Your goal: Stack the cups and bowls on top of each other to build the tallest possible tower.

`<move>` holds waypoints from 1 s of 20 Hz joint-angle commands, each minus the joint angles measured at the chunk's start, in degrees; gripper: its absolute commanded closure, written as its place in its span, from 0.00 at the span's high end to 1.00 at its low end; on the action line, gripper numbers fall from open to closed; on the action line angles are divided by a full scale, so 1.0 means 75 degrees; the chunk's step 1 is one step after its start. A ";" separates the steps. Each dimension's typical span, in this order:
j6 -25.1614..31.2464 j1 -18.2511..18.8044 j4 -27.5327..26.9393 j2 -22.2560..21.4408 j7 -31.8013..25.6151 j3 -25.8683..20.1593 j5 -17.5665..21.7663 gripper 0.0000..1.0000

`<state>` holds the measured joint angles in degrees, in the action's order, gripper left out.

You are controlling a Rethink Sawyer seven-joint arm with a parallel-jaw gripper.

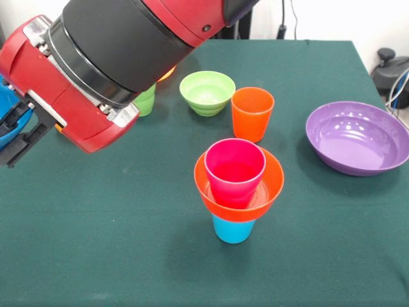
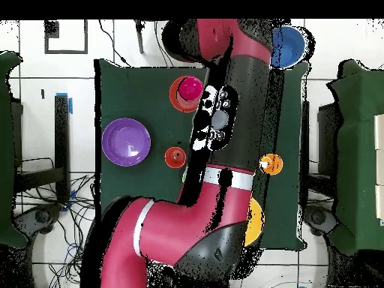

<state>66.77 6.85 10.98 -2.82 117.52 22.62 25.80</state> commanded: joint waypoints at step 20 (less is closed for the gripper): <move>0.0009 -0.1072 0.1976 -0.0279 0.3332 0.0481 -0.0149 0.00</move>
<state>66.37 1.02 16.85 -2.96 127.44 28.08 25.77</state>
